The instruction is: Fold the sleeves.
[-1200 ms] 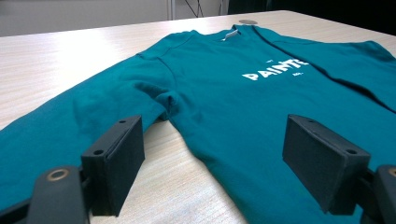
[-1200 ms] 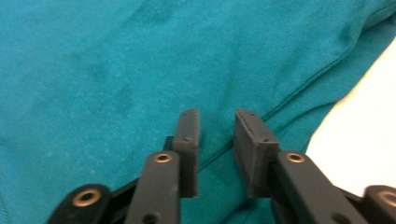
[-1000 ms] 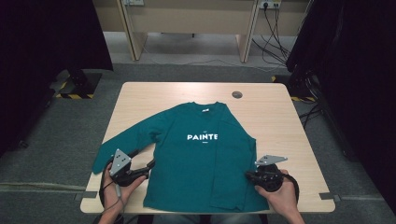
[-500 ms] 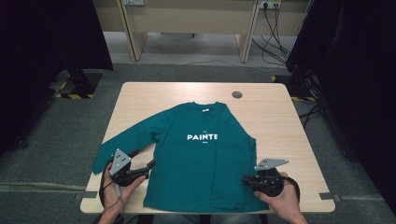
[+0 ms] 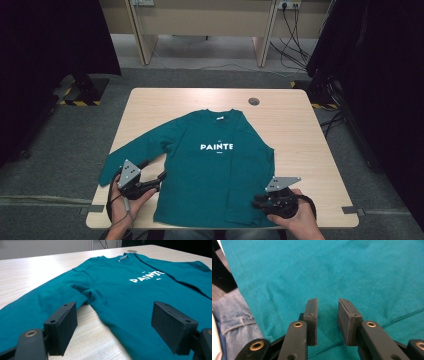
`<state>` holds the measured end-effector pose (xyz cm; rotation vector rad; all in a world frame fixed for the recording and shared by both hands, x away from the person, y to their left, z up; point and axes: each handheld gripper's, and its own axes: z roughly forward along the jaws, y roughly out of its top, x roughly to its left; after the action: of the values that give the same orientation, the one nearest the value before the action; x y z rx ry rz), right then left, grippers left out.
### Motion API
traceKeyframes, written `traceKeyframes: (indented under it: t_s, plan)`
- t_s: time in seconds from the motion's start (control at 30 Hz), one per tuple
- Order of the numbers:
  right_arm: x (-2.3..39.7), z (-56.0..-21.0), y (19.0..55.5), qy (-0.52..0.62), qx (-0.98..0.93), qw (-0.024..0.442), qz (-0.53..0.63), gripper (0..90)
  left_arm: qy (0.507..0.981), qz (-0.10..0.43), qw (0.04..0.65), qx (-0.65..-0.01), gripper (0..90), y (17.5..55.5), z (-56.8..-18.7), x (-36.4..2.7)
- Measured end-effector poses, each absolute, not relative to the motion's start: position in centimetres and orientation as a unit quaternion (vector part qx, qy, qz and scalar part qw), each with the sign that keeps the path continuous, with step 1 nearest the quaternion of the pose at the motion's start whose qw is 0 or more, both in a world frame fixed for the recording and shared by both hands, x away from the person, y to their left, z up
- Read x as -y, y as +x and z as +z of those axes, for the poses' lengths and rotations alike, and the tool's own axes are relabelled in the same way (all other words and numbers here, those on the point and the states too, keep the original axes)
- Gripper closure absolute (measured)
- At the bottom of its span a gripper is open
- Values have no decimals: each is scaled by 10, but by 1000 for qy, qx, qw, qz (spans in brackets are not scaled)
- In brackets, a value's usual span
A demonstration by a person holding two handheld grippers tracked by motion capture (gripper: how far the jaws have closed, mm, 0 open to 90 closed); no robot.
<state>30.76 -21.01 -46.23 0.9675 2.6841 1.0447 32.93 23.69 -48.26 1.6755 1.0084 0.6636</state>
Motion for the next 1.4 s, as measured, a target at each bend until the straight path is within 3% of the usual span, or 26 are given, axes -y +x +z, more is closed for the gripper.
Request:
traceKeyframes:
  t_s: [0.4, 0.6, 0.9, 1.2, 1.23, 1.4]
  plan:
    - [214, -463, 303, 309, -891, 63, 325, 700, 699, 276, 510, -418, 203, 330, -483, -236]
    - [217, -461, 307, 324, -875, 77, 352, 590, 699, 275, 511, -418, 203, 330, -483, -237]
    - [242, -451, 320, 382, -820, 144, 400, 396, 699, 275, 512, -418, 203, 329, -483, -237]
    - [262, -452, 328, 424, -784, 188, 412, 355, 697, 275, 513, -418, 203, 329, -483, -237]
    - [272, -454, 332, 442, -767, 216, 412, 355, 697, 275, 513, -418, 203, 329, -483, -237]
    - [282, -456, 335, 463, -750, 230, 412, 323, 697, 273, 514, -419, 203, 330, -483, -237]
